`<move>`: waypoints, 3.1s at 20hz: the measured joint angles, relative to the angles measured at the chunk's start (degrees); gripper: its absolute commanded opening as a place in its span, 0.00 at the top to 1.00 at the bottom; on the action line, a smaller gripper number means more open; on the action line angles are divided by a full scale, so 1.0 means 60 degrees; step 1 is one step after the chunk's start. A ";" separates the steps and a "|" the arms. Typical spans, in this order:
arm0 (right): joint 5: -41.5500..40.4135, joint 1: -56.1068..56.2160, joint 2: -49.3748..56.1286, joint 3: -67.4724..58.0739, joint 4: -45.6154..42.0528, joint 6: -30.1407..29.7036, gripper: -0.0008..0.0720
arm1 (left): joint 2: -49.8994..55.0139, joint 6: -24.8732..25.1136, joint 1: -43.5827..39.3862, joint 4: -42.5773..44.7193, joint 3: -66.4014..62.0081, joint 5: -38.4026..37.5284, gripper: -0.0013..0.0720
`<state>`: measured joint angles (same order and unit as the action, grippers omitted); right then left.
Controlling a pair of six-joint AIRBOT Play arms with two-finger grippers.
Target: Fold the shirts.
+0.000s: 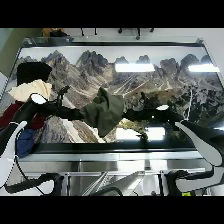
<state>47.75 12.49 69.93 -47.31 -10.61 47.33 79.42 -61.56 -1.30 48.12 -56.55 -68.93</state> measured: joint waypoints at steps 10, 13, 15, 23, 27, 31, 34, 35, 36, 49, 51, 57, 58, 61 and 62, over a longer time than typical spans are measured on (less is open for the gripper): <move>0.1592 -0.2492 -0.5122 -0.4761 0.0262 0.0186 0.96 | -0.2973 -0.1195 0.0415 -0.0066 -0.5577 -0.1155 0.96; 0.1749 -0.3351 -0.6131 -0.6357 -0.0004 0.0433 0.96 | -0.4029 -0.1410 0.0696 -0.0062 -0.7581 -0.1024 0.96; 0.1821 -0.3701 -0.6484 -0.7060 -0.0197 0.0535 0.96 | -0.4619 -0.1472 0.0903 0.0138 -0.8459 -0.0889 0.96; 0.3508 -0.4047 -0.5249 -0.7337 -0.1413 0.1446 0.96 | -0.4626 -0.1566 0.1355 0.1133 -0.6907 -0.0780 0.96; 0.4433 -0.4062 -0.3610 -0.5643 -0.1628 0.1716 0.96 | -0.2838 -0.1198 0.0652 0.1264 -0.4911 -0.0586 0.96; 0.4357 -0.4069 -0.1829 -0.3541 -0.1778 0.1566 0.96 | -0.0470 -0.0933 0.0266 0.1311 -0.3501 -0.0310 0.96; 0.3978 -0.4069 -0.0517 -0.2736 -0.1832 0.1173 0.92 | 0.1089 -0.0801 0.0178 0.1315 -0.2954 -0.0138 0.96; 0.3829 -0.4069 -0.0211 -0.2619 -0.1792 0.1067 0.71 | 0.1504 -0.0765 0.0160 0.1311 -0.2903 -0.0102 0.96; 0.3628 -0.4076 0.0058 -0.2524 -0.1814 0.0914 0.51 | 0.1912 -0.0739 0.0149 0.1311 -0.2892 -0.0095 0.96; 0.3286 -0.4721 -0.2557 -0.0135 -0.5417 0.3206 0.45 | 0.3344 -0.0681 0.0127 0.1268 -0.4299 -0.0805 0.96; 0.2951 -0.4430 -0.3136 0.1137 -0.5373 0.3490 0.45 | 0.3362 -0.0681 0.0127 0.1264 -0.4339 -0.0841 0.96; 0.0929 -0.2645 -0.3213 0.2914 -0.4889 0.3836 0.45 | 0.3362 -0.0681 0.0127 0.1228 -0.4375 -0.0943 0.96; 0.0670 -0.2313 -0.3053 0.2987 -0.4539 0.3843 0.45 | 0.3362 -0.0685 0.0127 0.1228 -0.4379 -0.0947 0.96; -0.0087 -0.1501 -0.2495 0.3107 -0.3453 0.3337 0.50 | 0.3362 -0.0685 0.0127 0.1224 -0.4379 -0.0994 0.96; -0.0277 -0.1300 -0.2328 0.3129 -0.3020 0.2954 0.73 | 0.3362 -0.0685 0.0127 0.1220 -0.4379 -0.1005 0.96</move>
<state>46.09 4.69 55.96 -28.53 -28.73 65.06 99.59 -65.67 -0.54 55.44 -82.83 -74.96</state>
